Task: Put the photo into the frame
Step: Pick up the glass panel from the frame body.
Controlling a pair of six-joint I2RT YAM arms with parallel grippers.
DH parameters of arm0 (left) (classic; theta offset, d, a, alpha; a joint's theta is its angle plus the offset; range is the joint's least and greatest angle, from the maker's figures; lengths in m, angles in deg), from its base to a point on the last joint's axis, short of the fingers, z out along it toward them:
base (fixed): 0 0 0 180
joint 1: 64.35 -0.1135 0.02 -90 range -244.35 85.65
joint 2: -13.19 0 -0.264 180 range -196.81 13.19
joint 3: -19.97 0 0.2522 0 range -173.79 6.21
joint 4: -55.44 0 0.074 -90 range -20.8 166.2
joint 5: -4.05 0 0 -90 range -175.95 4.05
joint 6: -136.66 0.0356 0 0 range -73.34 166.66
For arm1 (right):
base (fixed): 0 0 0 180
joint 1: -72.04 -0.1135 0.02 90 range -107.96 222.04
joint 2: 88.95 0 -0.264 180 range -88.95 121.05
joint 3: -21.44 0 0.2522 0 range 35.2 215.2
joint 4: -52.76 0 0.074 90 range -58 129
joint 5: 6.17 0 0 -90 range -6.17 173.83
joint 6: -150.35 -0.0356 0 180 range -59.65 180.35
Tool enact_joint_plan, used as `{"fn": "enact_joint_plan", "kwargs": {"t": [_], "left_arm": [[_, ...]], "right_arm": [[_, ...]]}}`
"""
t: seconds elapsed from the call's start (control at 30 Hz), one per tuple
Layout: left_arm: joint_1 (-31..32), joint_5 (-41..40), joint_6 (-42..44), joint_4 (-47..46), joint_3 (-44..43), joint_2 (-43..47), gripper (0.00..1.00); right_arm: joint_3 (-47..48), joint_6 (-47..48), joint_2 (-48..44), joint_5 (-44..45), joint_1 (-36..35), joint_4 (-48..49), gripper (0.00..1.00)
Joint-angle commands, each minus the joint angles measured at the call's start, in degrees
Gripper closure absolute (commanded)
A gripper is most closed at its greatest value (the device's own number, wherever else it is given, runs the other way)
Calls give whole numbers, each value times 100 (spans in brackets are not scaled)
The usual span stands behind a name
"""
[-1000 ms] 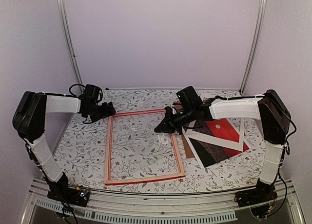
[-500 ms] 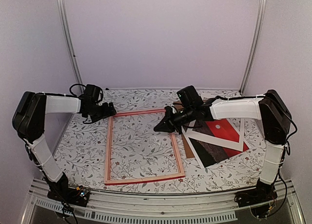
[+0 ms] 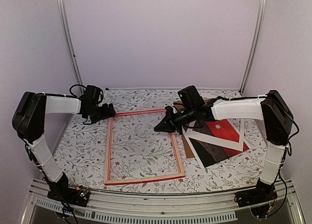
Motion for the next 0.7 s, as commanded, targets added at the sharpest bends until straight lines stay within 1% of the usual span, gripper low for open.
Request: {"fn": "enact_joint_plan", "kwargs": {"t": [0.0, 0.5, 0.67], "left_arm": [[79, -87, 79, 27, 51, 229, 5], [75, -122, 106, 28, 59, 226, 5], [73, -122, 105, 11, 58, 211, 5]], "right_arm": [[-72, -58, -261, -58, 8, 127, 100], [-63, 62, -65, -95, -11, 160, 100], [146, 274, 57, -48, -35, -83, 100]]}}
